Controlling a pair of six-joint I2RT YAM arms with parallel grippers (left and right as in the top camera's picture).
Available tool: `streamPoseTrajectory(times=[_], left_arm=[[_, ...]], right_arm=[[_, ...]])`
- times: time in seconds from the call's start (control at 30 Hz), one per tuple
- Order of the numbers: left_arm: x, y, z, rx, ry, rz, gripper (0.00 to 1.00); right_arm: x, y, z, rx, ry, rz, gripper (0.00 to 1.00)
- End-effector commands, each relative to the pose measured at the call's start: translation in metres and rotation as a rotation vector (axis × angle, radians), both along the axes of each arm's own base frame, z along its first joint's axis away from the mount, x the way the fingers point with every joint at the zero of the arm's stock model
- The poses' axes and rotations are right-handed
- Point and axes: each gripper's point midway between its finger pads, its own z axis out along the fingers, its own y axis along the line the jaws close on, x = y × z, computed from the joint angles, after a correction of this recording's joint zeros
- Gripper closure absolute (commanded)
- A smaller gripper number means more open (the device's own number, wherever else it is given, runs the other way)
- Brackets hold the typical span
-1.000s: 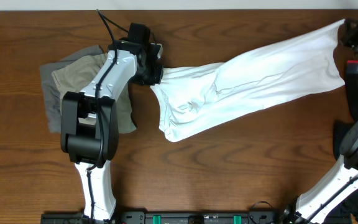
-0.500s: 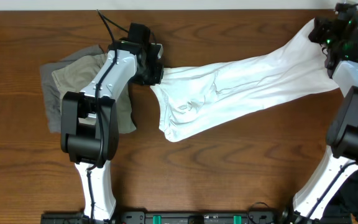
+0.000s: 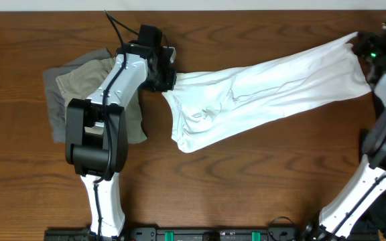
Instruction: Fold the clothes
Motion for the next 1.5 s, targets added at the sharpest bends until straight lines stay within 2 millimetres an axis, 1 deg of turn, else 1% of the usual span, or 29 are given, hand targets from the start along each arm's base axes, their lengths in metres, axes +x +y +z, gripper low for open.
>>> streamPoseTrajectory(times=[0.0, 0.07, 0.2, 0.27, 0.33, 0.37, 0.53, 0.57, 0.6, 0.67, 0.7, 0.77, 0.83, 1.0, 1.07, 1.13, 1.23, 1.3, 1.47], left_arm=[[0.002, -0.002, 0.017, -0.021, -0.028, 0.006, 0.94], [0.002, -0.002, 0.017, -0.021, -0.029, 0.006, 0.94], [0.002, -0.002, 0.017, -0.021, -0.029, 0.006, 0.94], [0.002, -0.002, 0.017, -0.021, -0.029, 0.006, 0.94], [0.001, -0.002, 0.017, -0.021, -0.028, 0.006, 0.94], [0.001, -0.002, 0.017, -0.021, -0.028, 0.006, 0.94], [0.002, -0.002, 0.017, -0.021, -0.029, 0.006, 0.94], [0.002, -0.002, 0.017, -0.021, -0.029, 0.006, 0.94], [0.001, -0.002, 0.017, -0.021, -0.028, 0.006, 0.94], [0.002, -0.002, 0.017, -0.021, -0.028, 0.006, 0.94], [0.001, -0.002, 0.017, -0.021, -0.028, 0.006, 0.94], [0.001, -0.002, 0.017, -0.021, -0.028, 0.006, 0.94], [0.002, -0.002, 0.017, -0.021, -0.028, 0.006, 0.93], [0.001, -0.002, 0.017, -0.021, -0.028, 0.006, 0.92], [0.001, -0.002, 0.017, -0.021, -0.028, 0.006, 0.85], [0.001, -0.002, 0.017, -0.021, -0.028, 0.006, 0.69], [0.002, -0.002, 0.018, -0.022, -0.031, 0.006, 0.49], [0.003, -0.002, 0.021, -0.022, -0.033, 0.006, 0.42], [0.007, -0.003, 0.038, -0.028, -0.059, 0.006, 0.39]], right_arm=[[-0.015, -0.013, 0.003, 0.12, -0.012, 0.044, 0.98], [-0.024, -0.021, -0.003, 0.153, 0.013, 0.044, 0.98], [-0.045, -0.031, -0.026, 0.223, 0.116, 0.017, 0.98], [-0.051, -0.031, -0.033, 0.215, 0.146, 0.023, 0.98], [-0.052, -0.03, -0.035, 0.207, 0.155, 0.031, 0.99], [-0.053, -0.029, -0.035, 0.21, 0.157, 0.033, 0.98], [-0.044, -0.002, -0.032, 0.227, 0.148, 0.109, 0.93], [-0.042, 0.003, -0.032, 0.221, 0.15, 0.117, 0.84], [-0.039, 0.007, -0.033, 0.211, 0.154, 0.119, 0.67], [-0.033, 0.015, -0.036, 0.184, 0.168, 0.105, 0.53], [-0.031, 0.017, -0.037, 0.174, 0.173, 0.098, 0.49], [-0.025, 0.022, -0.042, 0.143, 0.193, 0.07, 0.44], [-0.02, 0.024, -0.046, 0.101, 0.212, 0.03, 0.41], [-0.011, 0.016, -0.05, -0.012, 0.234, -0.096, 0.38], [-0.011, 0.014, -0.049, -0.024, 0.235, -0.112, 0.41], [-0.012, 0.014, -0.051, -0.029, 0.241, -0.109, 0.42], [-0.015, 0.013, -0.056, -0.096, 0.262, -0.069, 0.41], [-0.02, 0.011, -0.06, -0.114, 0.284, -0.057, 0.38], [-0.033, 0.009, -0.072, -0.124, 0.343, -0.017, 0.33]])
